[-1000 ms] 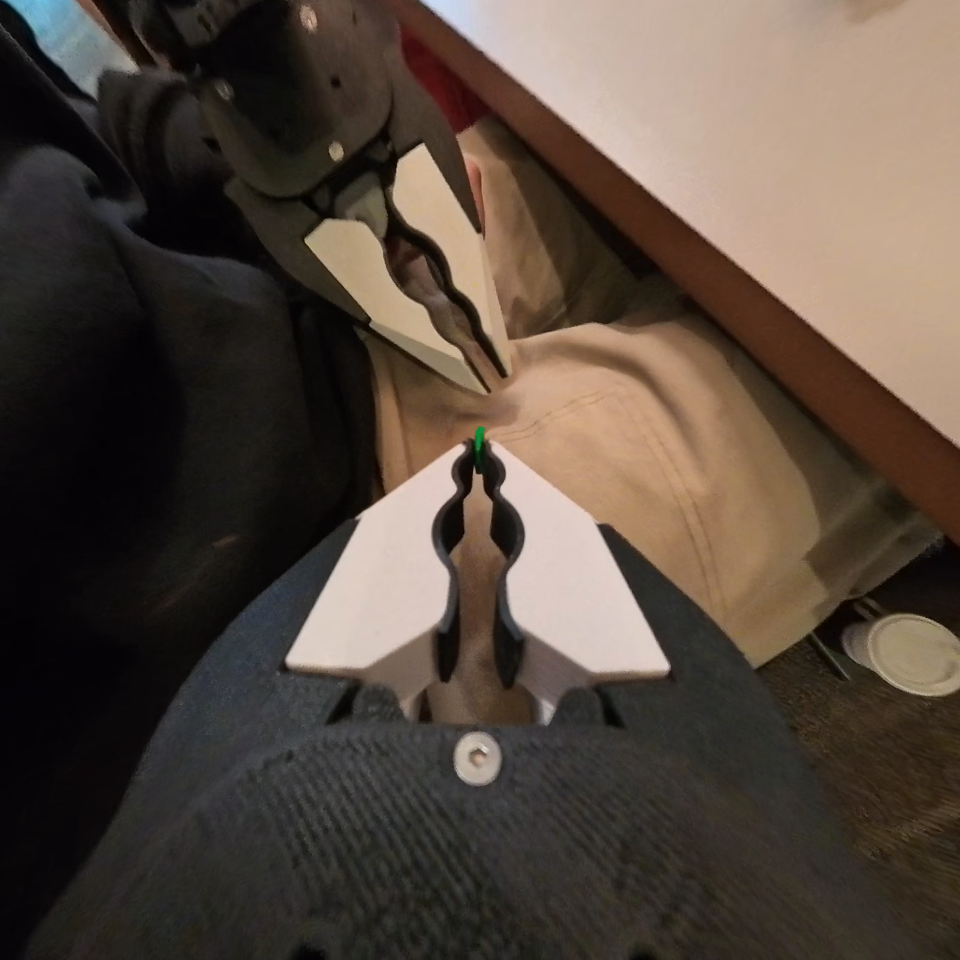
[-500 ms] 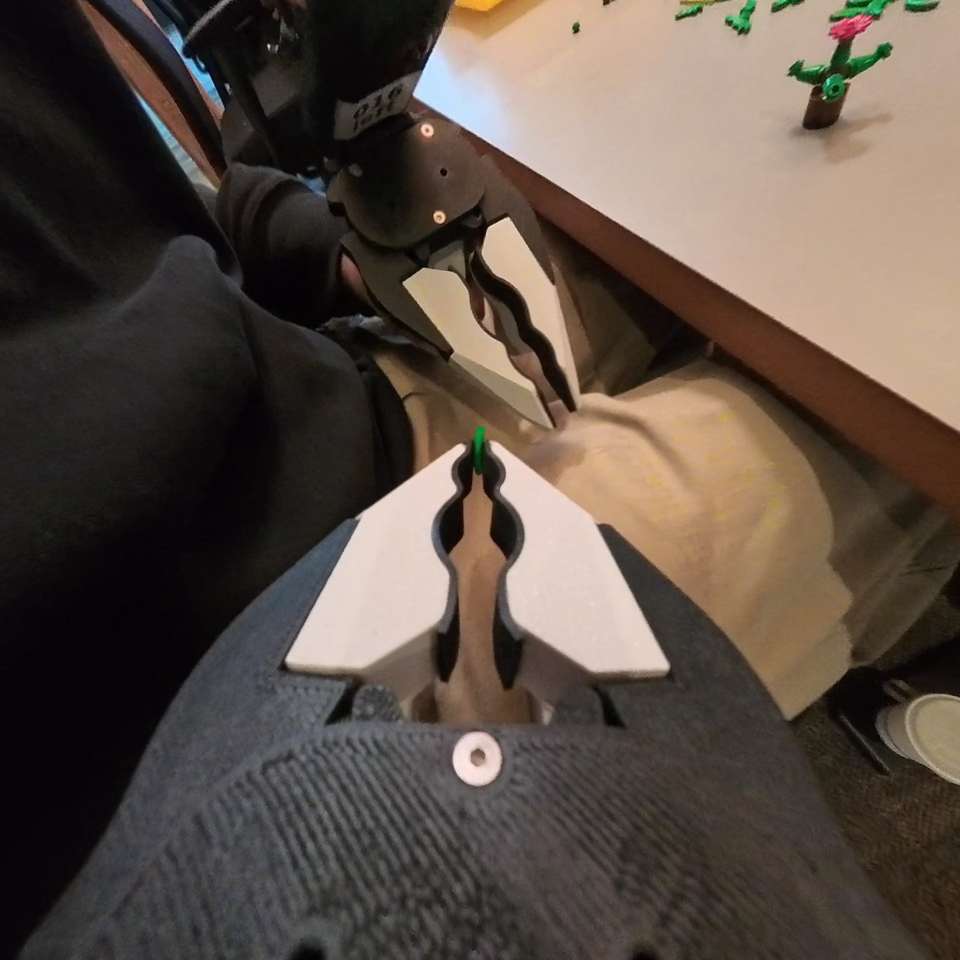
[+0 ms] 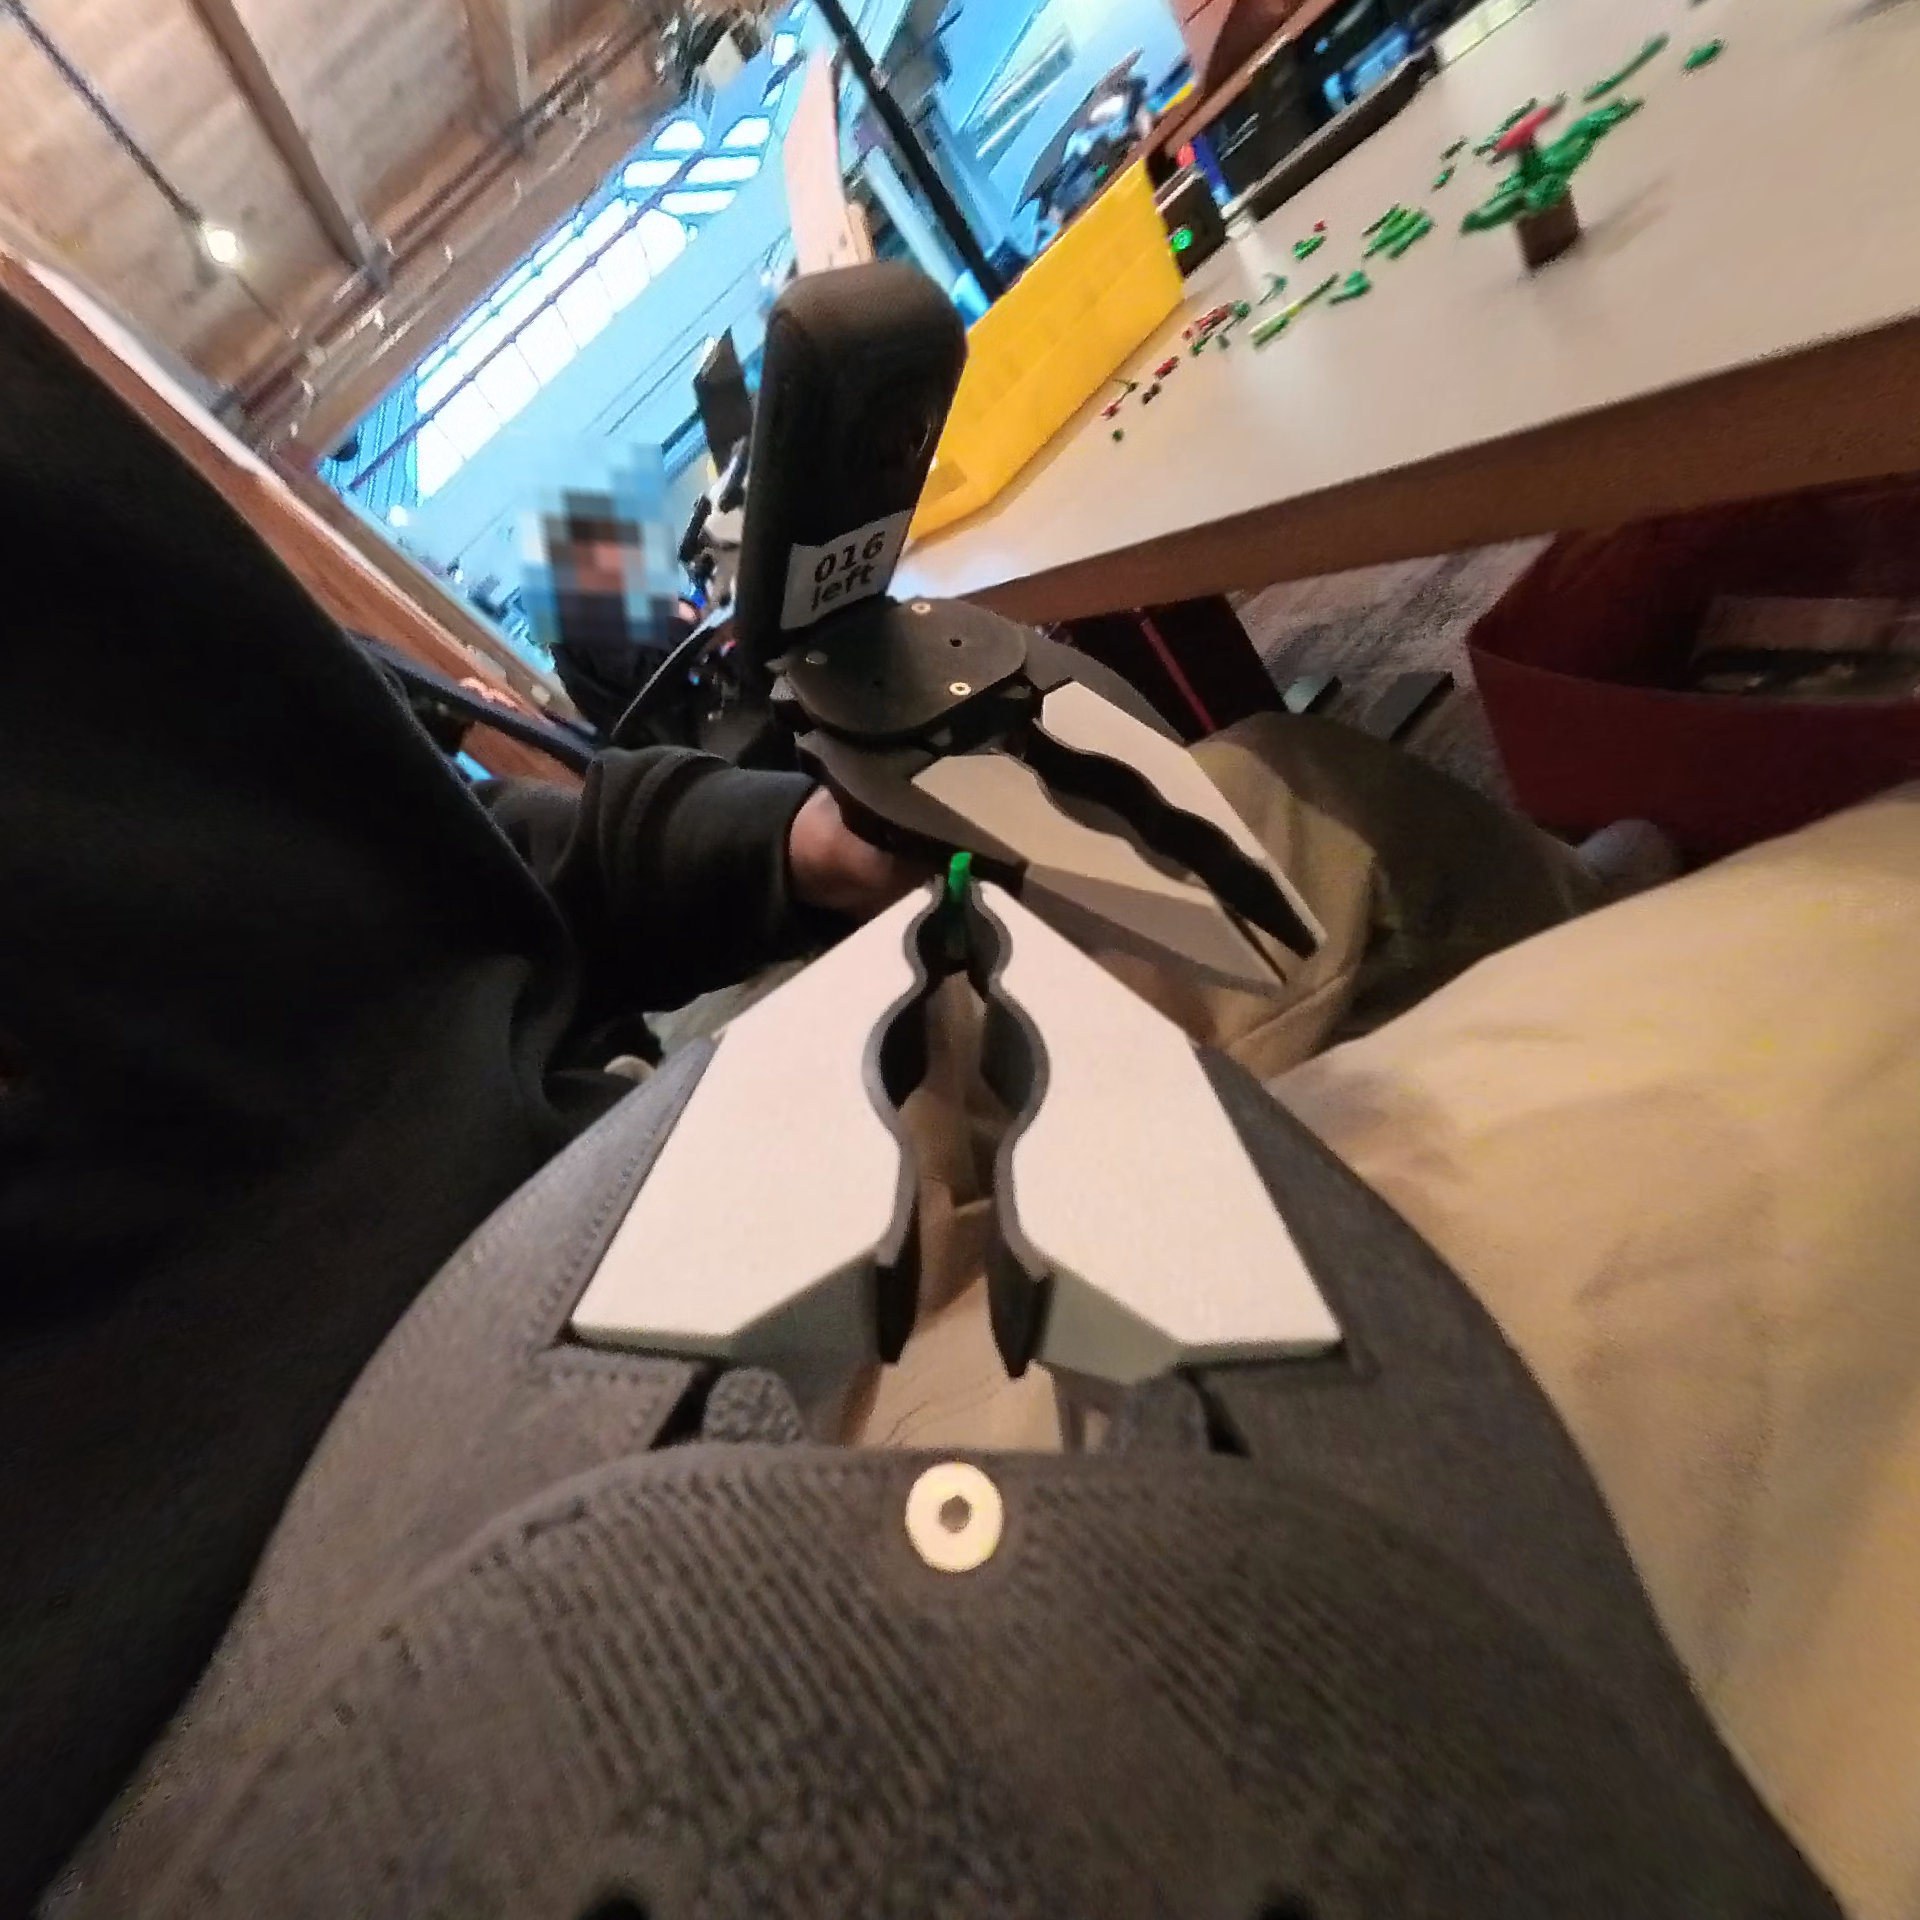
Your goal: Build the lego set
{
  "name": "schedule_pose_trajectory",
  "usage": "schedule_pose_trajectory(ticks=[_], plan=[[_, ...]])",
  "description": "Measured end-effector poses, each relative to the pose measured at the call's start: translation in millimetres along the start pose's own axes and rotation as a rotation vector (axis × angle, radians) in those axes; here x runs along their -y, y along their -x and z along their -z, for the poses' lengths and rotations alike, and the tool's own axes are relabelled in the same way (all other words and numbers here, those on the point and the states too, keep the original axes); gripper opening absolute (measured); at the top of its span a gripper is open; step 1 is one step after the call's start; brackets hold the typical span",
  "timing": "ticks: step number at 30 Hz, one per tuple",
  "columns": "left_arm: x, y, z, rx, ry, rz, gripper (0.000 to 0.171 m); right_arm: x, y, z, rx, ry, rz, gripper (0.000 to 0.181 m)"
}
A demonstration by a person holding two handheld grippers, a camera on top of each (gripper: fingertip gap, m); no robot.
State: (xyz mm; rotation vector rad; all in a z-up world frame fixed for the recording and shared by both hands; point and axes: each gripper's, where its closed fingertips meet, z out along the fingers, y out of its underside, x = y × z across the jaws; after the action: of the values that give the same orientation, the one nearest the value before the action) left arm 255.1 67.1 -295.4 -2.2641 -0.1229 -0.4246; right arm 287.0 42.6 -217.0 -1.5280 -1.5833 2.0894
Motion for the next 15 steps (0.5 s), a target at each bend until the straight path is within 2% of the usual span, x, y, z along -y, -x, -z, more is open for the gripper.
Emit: schedule_pose_trajectory(ticks=[4, 8, 12, 15], plan=[[-2.2, -29.8, -15.8, -0.038, -0.013, 0.053, 0.012, -13.9, 21.4, 41.6, -0.027, -0.13, -0.079, 0.0], [6.7, -68.0, -32.0, -0.108, -0.047, 0.01, 0.015, -21.7, 39.7, 73.7, -0.105, -0.183, -0.027, 0.0], [29.8, -88.5, -58.2, -0.164, -0.1, -0.146, 0.017, -18.3, 40.8, 116.8, -0.267, -0.225, 0.058, 0.0], [56.0, -86.4, -96.0, -0.197, -0.11, -0.213, 0.021, 0.3, 24.6, 171.8, -0.473, -0.271, 0.136, 0.0]])
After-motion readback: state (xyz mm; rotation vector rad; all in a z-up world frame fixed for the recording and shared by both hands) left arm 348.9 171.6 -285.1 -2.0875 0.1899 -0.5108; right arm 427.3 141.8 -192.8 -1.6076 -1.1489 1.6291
